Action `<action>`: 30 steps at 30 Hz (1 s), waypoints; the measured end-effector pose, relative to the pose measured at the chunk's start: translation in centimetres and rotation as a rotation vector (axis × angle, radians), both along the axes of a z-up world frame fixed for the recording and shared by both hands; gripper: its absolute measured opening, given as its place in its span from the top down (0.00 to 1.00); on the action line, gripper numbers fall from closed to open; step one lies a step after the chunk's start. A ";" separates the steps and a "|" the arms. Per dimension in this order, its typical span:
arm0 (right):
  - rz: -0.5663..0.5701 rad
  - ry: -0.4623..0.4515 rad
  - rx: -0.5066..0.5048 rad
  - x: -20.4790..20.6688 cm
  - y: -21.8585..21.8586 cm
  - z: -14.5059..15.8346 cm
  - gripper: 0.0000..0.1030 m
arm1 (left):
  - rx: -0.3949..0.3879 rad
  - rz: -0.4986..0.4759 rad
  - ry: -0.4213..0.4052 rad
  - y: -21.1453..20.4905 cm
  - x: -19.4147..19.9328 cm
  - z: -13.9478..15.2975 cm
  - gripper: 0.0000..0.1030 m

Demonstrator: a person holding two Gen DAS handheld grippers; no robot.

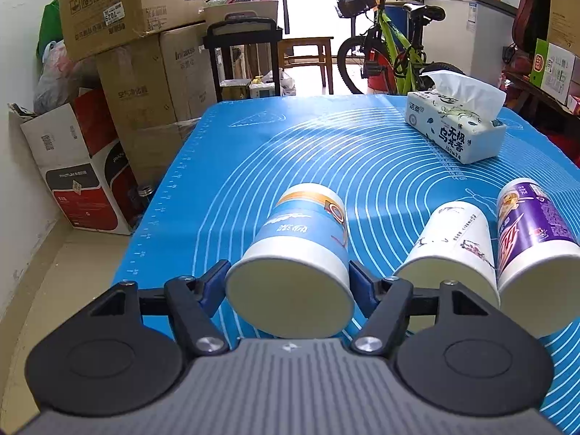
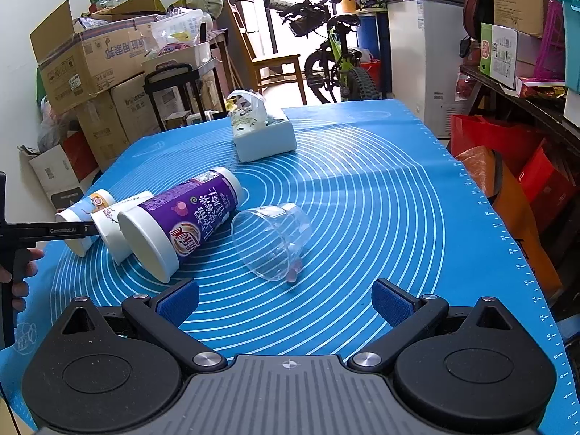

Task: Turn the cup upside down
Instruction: 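Move the left gripper to the blue-and-yellow cup and close on it, then lift the blue-and-yellow cup with the left gripper and carry it toward the right tool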

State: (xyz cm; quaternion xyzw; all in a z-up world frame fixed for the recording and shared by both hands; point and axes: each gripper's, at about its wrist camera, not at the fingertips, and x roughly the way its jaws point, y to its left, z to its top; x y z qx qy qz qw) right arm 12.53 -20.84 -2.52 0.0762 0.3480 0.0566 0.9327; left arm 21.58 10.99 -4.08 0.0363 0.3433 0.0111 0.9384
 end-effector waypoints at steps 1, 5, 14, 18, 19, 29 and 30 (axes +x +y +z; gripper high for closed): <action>0.000 -0.001 -0.001 0.0 0.0 0.0 0.02 | -0.002 0.005 -0.003 0.0 -0.3 0.2 0.32; 0.002 -0.007 -0.008 -0.5 0.1 0.3 0.02 | -0.007 0.028 -0.041 -0.4 -2.4 1.3 0.32; 0.011 -0.013 -0.017 -2.7 -0.7 1.2 0.02 | -0.053 0.033 -0.092 -3.3 -9.5 4.1 0.32; 0.008 -0.014 -0.020 -4.1 -1.5 1.5 0.02 | -0.092 -0.003 -0.095 -5.9 -11.8 4.3 0.32; 0.004 -0.014 -0.018 -4.4 -1.8 1.5 0.02 | -0.103 -0.014 -0.092 -6.7 -12.3 4.2 0.32; -0.047 0.011 -0.008 -6.6 -5.3 1.1 0.02 | -0.179 -0.101 -0.006 -14.1 -12.4 0.7 0.32; -0.052 0.013 -0.004 -6.7 -5.7 1.0 0.02 | -0.177 -0.105 0.001 -14.8 -12.2 0.3 0.32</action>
